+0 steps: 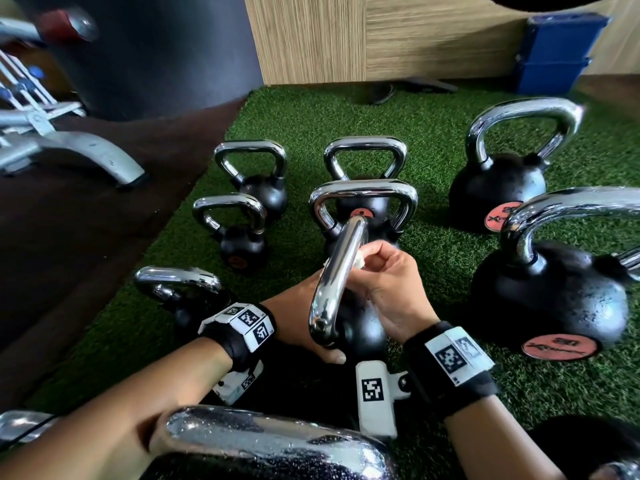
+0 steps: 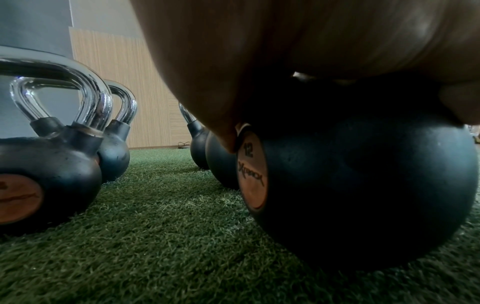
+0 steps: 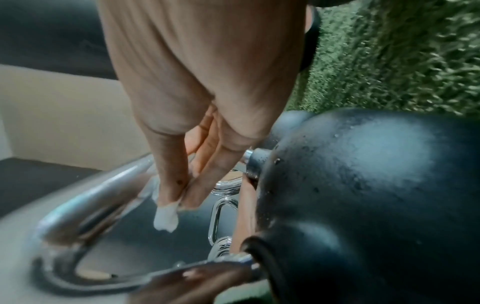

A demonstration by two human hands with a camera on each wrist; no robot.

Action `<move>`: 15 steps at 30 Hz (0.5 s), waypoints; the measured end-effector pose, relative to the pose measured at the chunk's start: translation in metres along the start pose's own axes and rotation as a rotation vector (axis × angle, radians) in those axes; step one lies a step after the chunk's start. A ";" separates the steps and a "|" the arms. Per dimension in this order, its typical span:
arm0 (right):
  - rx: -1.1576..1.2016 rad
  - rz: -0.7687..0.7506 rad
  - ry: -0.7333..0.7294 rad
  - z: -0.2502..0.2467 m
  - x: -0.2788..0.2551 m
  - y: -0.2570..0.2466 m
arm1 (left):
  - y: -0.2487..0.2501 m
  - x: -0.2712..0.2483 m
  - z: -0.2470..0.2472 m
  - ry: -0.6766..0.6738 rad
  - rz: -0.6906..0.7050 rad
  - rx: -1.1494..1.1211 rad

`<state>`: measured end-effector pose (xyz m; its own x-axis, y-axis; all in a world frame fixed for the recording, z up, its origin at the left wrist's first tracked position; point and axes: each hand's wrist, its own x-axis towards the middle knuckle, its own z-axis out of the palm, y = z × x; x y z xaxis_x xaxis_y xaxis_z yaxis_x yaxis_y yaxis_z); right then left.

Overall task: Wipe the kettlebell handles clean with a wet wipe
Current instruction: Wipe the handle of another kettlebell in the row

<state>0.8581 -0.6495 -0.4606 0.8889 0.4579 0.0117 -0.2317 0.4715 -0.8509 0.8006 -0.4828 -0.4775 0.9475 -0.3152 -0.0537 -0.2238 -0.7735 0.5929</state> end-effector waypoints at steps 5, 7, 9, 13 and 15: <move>-0.410 -0.238 0.104 -0.004 0.003 -0.005 | -0.002 -0.003 0.001 0.029 -0.029 -0.009; -0.606 -0.314 0.173 -0.005 0.007 -0.005 | 0.001 -0.002 0.000 0.024 -0.027 0.017; -0.747 -0.377 0.296 -0.003 0.014 -0.006 | 0.003 -0.002 0.000 0.043 -0.013 0.034; -0.815 -0.370 0.435 -0.001 0.028 -0.005 | 0.008 -0.004 -0.003 0.063 0.039 0.040; -0.859 -0.335 0.465 -0.001 0.032 -0.004 | 0.010 -0.003 -0.005 0.031 0.038 0.041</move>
<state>0.8873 -0.6373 -0.4576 0.9631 -0.0202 0.2684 0.2542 -0.2597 -0.9316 0.7966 -0.4872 -0.4672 0.9445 -0.3284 -0.0060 -0.2688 -0.7834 0.5604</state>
